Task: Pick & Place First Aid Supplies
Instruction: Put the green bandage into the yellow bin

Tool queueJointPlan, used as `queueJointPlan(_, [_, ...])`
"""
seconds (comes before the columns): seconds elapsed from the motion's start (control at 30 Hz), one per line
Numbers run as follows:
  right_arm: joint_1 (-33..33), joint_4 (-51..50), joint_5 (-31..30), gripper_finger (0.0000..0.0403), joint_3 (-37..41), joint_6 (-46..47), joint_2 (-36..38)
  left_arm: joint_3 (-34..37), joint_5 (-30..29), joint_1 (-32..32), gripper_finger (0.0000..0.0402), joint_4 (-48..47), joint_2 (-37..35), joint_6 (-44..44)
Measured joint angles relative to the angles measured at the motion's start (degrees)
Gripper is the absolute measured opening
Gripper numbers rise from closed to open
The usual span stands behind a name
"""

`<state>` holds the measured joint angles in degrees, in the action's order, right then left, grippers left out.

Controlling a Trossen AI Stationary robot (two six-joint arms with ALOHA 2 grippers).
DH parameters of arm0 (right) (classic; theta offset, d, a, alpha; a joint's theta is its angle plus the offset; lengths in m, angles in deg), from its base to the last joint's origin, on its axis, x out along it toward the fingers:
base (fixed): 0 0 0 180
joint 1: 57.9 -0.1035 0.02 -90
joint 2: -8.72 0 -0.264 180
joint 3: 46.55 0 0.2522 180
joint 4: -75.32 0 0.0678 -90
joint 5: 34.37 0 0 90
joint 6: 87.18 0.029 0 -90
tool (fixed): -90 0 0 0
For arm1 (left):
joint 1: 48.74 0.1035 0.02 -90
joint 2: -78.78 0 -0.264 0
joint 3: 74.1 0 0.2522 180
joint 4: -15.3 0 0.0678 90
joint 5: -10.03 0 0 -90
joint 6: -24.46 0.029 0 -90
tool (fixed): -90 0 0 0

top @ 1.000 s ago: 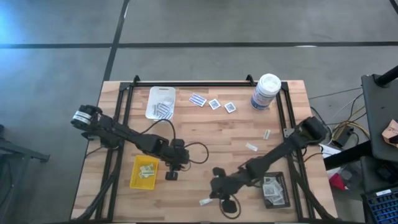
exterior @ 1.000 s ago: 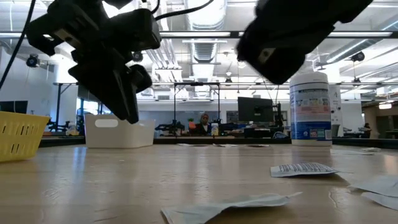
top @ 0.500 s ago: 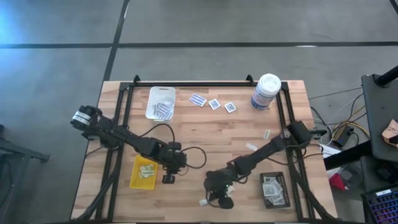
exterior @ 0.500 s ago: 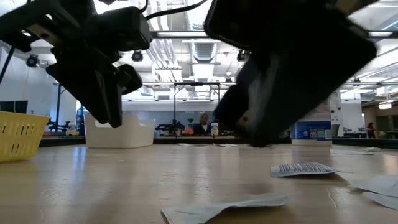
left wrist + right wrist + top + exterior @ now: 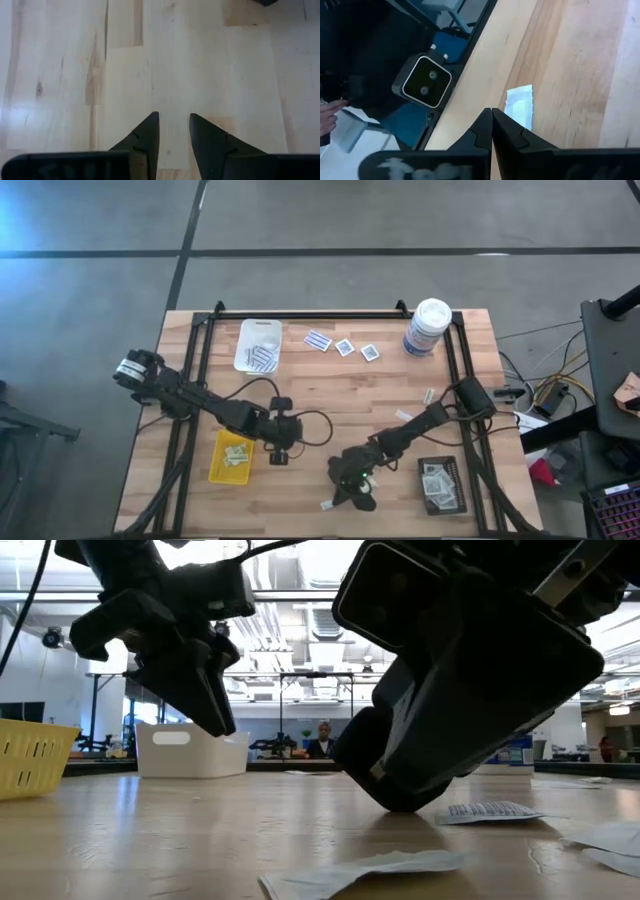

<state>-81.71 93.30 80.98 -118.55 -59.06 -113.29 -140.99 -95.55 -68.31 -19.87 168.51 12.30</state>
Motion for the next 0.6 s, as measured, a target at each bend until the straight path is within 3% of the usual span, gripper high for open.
queueJointPlan(0.2, [-0.04,-0.94,-0.19,0.0008,0.14,-2.9,-0.11,0.0,-1.59,0.02,0.0101,-0.38,0.0,0.02])
queueJointPlan(0.37, [-0.09,-1.64,-0.27,0.0008,0.29,-7.34,-0.13,-0.18,-6.62,0.55,0.0101,-4.51,-0.68,0.01])
queueJointPlan(0.6, [-0.28,-3.0,-6.44,0.0008,0.43,-19.63,-0.2,-1.16,-10.22,2.3,0.0101,-5.66,-4.48,0.44])
